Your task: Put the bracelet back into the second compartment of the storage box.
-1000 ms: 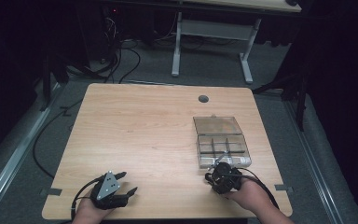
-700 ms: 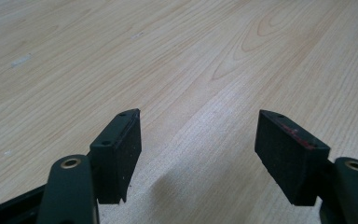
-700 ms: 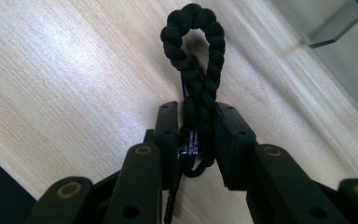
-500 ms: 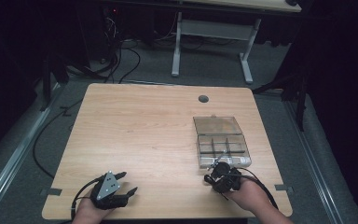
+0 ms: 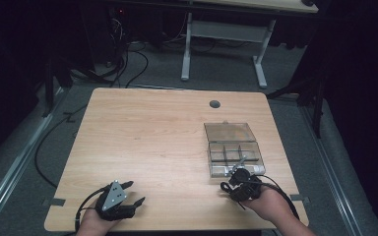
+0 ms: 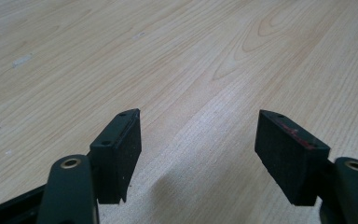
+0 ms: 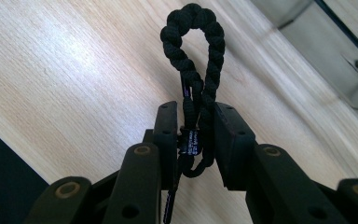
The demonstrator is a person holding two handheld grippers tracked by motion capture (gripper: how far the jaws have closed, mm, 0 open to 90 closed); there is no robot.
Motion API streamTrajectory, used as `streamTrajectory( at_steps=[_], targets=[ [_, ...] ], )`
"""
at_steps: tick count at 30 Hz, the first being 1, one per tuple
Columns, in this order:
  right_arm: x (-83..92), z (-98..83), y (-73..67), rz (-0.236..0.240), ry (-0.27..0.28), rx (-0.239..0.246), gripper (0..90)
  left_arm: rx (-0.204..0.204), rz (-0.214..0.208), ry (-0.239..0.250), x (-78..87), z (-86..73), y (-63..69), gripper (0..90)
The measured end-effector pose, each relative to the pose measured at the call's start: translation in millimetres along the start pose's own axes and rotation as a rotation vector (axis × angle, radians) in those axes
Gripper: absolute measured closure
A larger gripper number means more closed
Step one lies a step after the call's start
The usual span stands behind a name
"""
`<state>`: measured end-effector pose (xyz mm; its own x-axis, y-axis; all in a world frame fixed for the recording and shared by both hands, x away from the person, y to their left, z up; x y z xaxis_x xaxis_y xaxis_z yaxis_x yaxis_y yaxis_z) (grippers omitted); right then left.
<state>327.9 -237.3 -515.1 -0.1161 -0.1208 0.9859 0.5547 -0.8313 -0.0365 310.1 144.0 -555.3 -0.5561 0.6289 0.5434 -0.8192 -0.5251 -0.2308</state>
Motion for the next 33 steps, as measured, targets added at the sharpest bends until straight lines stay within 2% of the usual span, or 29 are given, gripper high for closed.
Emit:
streamTrajectory(
  at_steps=[8,12,13,19,20,23,24,25,26,31,32,33],
  targets=[
    [6.6,-4.7,9.9,-0.005,0.003,-0.015,72.4,0.004,-0.001,0.003,0.2,0.0,-0.2,32.0],
    [13.5,-7.8,16.2,-0.006,0.007,-0.046,72.4,0.015,-0.002,0.014,1.2,-0.3,-1.3,32.2],
    [14.6,-7.9,18.1,-0.006,0.010,-0.038,72.4,0.015,-0.002,0.014,1.2,-0.3,-1.3,32.5],
    [22.3,-9.4,23.8,-0.001,0.011,-0.066,72.4,0.044,-0.001,0.054,3.7,-0.1,-3.7,35.2],
    [25.6,-9.1,26.4,-0.006,0.011,-0.072,72.4,0.058,0.006,0.074,4.3,0.2,-5.0,35.5],
    [29.9,-7.4,30.2,-0.004,0.020,-0.073,72.4,0.067,0.008,0.084,4.2,0.5,-5.9,36.0],
    [32.4,-7.5,29.0,-0.002,0.011,-0.114,72.4,0.067,0.012,0.096,4.4,1.0,-6.2,36.2],
    [33.8,-7.0,29.7,-0.002,0.013,-0.119,72.4,0.063,0.014,0.100,4.6,1.1,-6.3,36.4],
    [35.2,-5.3,32.4,-0.005,0.023,-0.094,72.4,0.060,0.018,0.103,4.6,1.2,-6.3,36.6],
    [44.6,-0.1,37.4,-0.008,0.037,-0.092,72.4,0.067,0.023,0.107,4.5,1.4,-6.4,37.0],
    [50.4,3.2,38.8,-0.011,0.033,-0.126,72.4,0.071,0.031,0.108,4.7,1.3,-6.8,35.2],
    [50.4,3.2,38.8,-0.011,0.033,-0.126,72.4,0.071,0.031,0.108,4.7,1.3,-6.8,35.1]
  ],
)
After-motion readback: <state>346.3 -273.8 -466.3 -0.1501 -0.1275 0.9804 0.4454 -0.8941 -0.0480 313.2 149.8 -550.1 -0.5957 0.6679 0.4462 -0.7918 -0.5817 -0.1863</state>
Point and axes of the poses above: each handheld gripper's, and its own axes: x roughly backward along the jaws, z roughly out of its top, y roughly to its right, the point moved 4 cm from there along -x, roughly forward along the jaws, and after that the axes turned 9 degrees about -x, right-handed, at the moved point
